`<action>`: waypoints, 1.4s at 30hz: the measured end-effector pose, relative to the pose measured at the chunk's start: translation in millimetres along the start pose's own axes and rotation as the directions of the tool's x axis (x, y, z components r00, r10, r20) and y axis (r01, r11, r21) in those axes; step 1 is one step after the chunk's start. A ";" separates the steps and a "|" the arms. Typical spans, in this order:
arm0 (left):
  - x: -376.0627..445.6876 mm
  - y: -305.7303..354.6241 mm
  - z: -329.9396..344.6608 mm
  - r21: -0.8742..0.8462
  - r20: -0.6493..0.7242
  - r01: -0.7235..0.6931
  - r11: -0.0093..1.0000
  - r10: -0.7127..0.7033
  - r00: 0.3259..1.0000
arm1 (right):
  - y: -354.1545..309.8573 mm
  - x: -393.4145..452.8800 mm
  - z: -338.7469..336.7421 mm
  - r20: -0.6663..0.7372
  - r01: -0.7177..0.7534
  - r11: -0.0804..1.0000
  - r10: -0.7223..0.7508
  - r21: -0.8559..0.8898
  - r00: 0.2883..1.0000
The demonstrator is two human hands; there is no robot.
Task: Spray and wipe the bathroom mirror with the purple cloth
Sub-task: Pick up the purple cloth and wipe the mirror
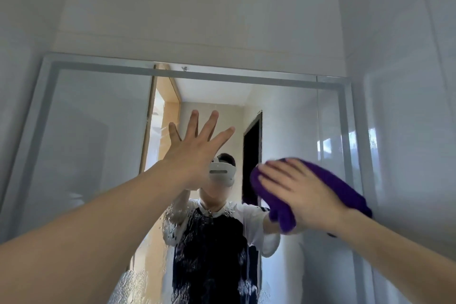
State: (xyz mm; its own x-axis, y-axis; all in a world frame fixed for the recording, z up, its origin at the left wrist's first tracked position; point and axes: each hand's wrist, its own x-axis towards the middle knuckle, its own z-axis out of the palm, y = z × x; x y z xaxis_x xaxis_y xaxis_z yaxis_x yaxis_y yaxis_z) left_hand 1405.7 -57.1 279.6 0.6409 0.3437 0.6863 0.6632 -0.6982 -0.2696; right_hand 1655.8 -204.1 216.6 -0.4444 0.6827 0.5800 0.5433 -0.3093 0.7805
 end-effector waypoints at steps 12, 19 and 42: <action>-1.5 2.4 -3.6 0.015 -0.001 -0.009 1.000 0.009 1.000 | 65.6 132.6 -44.7 -0.159 -0.614 0.742 0.663 0.270 0.731; -2.6 -3.7 -2.8 0.055 -0.006 -0.032 0.998 0.032 0.999 | 18.2 101.2 -27.2 -0.188 -0.295 0.938 0.328 0.183 0.926; -6.4 -74.0 -10.8 0.040 0.028 0.080 0.996 -0.081 0.996 | 41.2 178.2 -59.2 -0.183 -0.513 0.817 0.564 0.261 0.805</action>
State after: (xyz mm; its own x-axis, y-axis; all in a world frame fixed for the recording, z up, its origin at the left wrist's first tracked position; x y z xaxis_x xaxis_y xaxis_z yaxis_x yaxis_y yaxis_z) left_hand 1348.4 -14.5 302.5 0.5955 0.4168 0.6868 0.7273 -0.6427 -0.2406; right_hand 1556.8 -134.3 365.9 -0.1815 0.2545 0.9499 0.8583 -0.4304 0.2793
